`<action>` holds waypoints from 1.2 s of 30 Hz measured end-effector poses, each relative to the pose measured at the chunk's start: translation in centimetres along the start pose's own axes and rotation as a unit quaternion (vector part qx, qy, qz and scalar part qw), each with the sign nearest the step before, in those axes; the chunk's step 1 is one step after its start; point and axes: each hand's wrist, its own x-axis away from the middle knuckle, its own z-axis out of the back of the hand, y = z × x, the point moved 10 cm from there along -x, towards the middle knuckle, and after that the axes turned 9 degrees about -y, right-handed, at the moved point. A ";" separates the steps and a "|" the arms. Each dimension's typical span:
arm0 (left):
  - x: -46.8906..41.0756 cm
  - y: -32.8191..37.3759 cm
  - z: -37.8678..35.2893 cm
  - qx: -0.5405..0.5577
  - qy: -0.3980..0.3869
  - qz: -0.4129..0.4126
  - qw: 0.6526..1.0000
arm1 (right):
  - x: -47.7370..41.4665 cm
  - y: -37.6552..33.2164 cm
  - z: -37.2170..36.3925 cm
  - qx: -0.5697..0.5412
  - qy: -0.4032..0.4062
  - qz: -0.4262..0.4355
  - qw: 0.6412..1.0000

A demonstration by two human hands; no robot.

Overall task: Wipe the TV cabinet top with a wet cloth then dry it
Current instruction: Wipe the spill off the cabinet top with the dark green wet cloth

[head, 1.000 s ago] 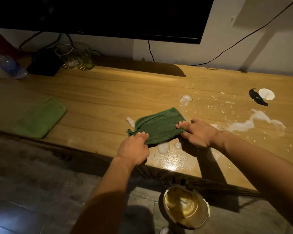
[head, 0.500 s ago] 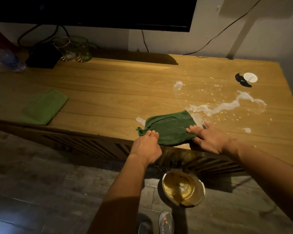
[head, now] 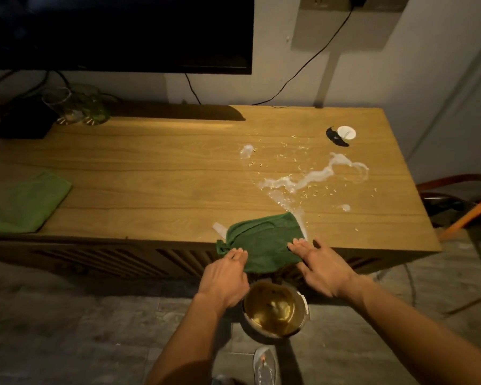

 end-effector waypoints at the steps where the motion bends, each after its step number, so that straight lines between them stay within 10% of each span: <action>1: 0.2 0.2 -0.5 0.006 -0.007 -0.002 1.000 | 0.5 -0.3 -0.3 -0.005 0.010 -0.001 1.000; 28: -7.3 0.0 -7.1 0.067 -0.156 0.077 0.982 | -3.6 7.0 -11.6 -0.150 -0.214 -0.099 0.960; 36: -4.8 1.7 -2.3 0.186 -0.326 0.004 0.927 | -0.5 5.1 -4.4 -0.135 -0.304 -0.060 0.941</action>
